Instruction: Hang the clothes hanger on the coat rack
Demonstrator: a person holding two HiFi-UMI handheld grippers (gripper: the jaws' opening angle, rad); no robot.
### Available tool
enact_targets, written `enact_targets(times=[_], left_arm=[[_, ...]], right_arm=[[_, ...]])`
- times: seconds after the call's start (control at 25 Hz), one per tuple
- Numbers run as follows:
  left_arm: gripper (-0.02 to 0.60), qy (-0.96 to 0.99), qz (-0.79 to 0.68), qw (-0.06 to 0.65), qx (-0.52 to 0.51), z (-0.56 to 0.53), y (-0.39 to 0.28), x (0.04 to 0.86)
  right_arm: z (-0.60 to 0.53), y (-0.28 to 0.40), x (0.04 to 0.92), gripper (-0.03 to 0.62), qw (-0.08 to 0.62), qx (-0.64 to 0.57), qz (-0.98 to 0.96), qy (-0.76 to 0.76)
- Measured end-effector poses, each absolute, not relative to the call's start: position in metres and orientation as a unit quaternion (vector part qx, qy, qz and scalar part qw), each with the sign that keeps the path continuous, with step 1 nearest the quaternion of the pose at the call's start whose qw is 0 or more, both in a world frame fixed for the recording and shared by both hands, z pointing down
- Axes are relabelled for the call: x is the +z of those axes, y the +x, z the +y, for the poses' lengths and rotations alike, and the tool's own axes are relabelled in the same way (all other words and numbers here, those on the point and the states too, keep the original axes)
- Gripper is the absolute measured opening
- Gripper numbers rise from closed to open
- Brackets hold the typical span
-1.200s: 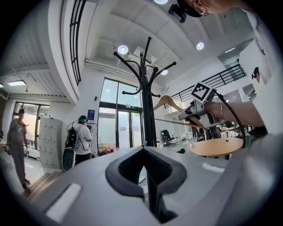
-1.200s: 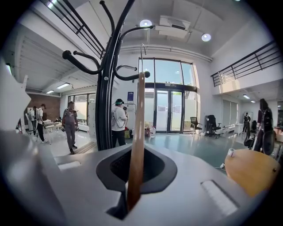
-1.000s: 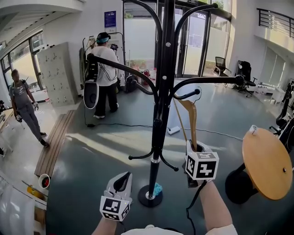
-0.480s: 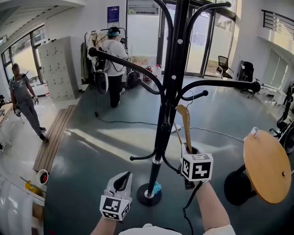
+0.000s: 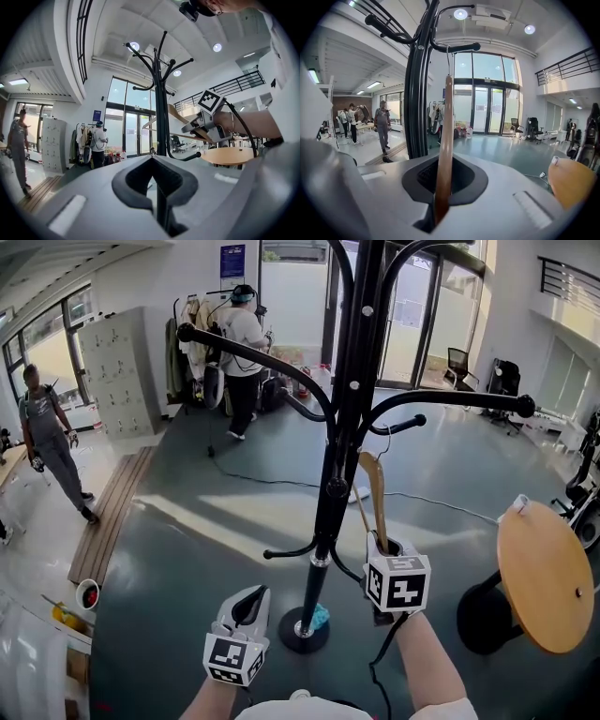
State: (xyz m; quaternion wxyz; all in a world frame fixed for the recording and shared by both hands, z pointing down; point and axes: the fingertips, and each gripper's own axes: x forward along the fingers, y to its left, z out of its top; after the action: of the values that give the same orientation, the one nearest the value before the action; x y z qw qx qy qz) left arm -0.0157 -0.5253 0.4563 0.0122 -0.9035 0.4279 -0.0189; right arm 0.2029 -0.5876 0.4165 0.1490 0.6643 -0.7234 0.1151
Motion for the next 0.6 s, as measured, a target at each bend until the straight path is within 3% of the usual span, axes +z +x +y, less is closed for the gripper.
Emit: enact_targets(times=[0.2,0.44,0.6], left_arm=[[0.000,-0.905,0.424,0.016,-0.020,-0.513,-0.012,0.451],[0.000,-0.903,0.428,0.024,-0.012,-0.501,-0.013,0.439],[0.000,-0.901,0.434,0.026,-0.007,-0.495,-0.012,0.432]], right_arm=[[-0.580,0.197,0.411,0.054,0.140,0.105,-0.736,0.653],[-0.567,0.193,0.396,0.255,0.098,0.090,-0.758,0.639],[-0.550,0.200,0.378,0.287,0.063,0.079,-0.761,0.641]])
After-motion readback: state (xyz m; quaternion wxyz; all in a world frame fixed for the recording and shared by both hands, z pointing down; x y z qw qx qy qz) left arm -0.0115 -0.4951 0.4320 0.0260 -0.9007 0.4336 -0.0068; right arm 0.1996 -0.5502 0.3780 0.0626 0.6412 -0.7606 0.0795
